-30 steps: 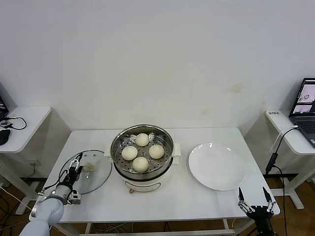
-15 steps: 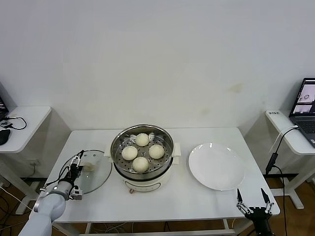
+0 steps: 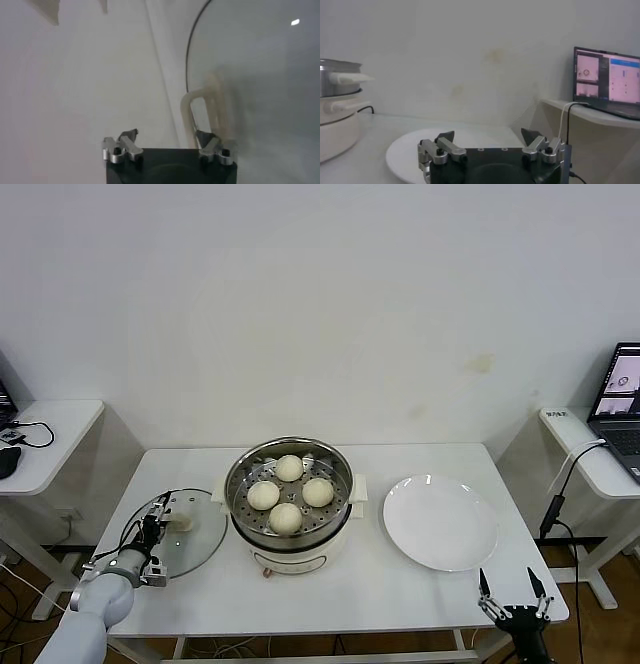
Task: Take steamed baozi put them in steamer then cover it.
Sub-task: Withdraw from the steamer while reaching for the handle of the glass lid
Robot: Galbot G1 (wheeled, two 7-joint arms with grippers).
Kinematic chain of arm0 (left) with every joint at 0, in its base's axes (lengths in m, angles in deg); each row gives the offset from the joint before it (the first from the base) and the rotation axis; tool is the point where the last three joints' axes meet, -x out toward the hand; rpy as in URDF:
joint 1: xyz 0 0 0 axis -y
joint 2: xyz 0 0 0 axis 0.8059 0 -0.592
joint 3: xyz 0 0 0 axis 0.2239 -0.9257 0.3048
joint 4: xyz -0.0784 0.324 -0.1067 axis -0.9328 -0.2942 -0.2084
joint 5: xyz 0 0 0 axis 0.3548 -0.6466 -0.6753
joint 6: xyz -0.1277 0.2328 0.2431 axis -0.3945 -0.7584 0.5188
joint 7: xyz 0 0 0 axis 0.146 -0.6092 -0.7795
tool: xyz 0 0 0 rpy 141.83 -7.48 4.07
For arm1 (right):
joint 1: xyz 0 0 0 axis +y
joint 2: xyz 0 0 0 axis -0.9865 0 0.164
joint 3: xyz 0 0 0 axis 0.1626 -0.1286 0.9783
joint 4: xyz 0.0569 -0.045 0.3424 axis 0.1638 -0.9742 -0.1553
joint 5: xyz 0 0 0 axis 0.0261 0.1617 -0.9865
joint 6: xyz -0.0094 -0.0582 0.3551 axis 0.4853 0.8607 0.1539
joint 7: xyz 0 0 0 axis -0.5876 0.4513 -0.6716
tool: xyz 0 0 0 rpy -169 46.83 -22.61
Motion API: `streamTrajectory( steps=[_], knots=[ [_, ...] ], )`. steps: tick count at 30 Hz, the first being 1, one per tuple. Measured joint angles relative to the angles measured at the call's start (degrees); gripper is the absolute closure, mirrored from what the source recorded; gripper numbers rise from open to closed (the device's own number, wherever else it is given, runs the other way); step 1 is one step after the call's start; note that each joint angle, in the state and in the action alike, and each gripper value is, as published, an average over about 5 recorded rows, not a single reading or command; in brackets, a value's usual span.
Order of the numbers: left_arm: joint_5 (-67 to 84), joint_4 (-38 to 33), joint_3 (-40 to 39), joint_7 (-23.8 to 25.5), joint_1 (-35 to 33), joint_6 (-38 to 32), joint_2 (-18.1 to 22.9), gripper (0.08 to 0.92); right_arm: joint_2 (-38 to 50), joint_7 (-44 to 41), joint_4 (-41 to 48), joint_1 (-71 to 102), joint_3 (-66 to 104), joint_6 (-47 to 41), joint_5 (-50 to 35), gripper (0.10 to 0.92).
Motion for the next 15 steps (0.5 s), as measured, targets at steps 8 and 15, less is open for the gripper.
streamTrajectory(
  steps=[8, 15],
  knots=[
    [0.7, 0.9, 0.0, 0.1, -0.1, -0.2, 0.3, 0.667, 0.0, -0.1, 0.0, 0.0, -0.2, 0.1, 0.0, 0.203],
    [2.2, -0.5, 1.3, -0.5, -1.5, 0.3, 0.4, 0.834, 0.4, -0.2, -0.1, -0.2, -0.8, -0.2, 0.0, 0.203]
  ],
)
